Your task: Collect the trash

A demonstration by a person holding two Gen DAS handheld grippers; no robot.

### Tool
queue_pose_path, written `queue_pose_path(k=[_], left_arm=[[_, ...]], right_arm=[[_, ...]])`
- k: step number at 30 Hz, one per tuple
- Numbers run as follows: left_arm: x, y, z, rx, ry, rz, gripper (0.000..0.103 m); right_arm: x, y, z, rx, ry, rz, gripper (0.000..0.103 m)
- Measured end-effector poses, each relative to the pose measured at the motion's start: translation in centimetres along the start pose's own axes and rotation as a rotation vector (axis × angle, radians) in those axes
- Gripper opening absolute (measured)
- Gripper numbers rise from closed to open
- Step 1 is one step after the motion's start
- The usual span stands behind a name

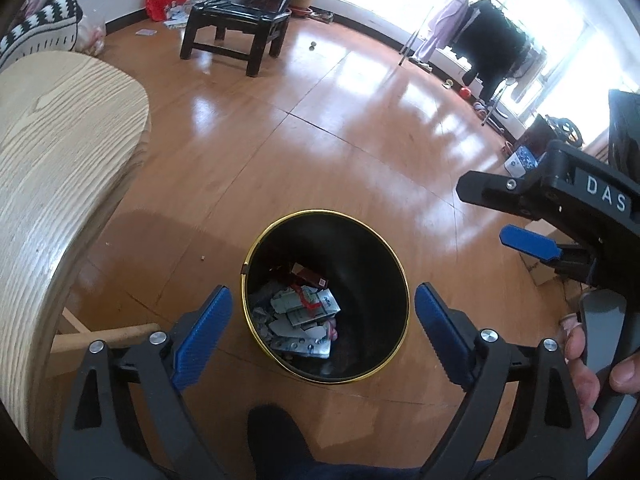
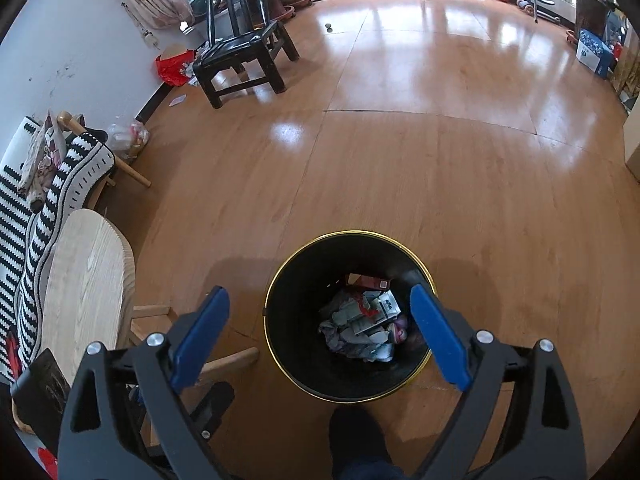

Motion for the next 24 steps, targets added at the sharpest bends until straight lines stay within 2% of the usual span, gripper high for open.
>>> queue_pose_path(k=[7,14,18,20,24], left_arm=[[-0.1,-0.8,0.1,0.010,0.018,0.014,0.090],[-1.9,-6.4,0.6,0.091,0.045,0.069,0.093],[-5.3,-11.4,0.1,0.143,0.034,0.149,0.093],[-8.2,-15.0,-0.7,0.179,0.022,0.218,0.094],[-15.0,-22.4,-3.4,0.229,-0.039,0.395,0.094]], right_arm=[[-0.4,-0.7,-0.1,0.024,-0.001,0.000,0.091],[-3.8,-2.3,0.2,0.078,-0.071,0.020,0.096],[-8.3,-3.7,-0.7,0.103,-0.183,0.067,0.096],[-10.8,-4.2,-1.4,0.104,-0.239,0.088,0.096],[-18.8,-5.1,-4.1,0.100,-0.386,0.164,0.096]])
Point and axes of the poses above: each gripper's, at about its wrist camera, not at the fingertips, and y roughly the way its jaws point, x to its right, z to its top, the point moved 9 cm from there along y, roughly the way its jaws point, and after that the axes turned 3 degrees about z, right-handed, at the moved point
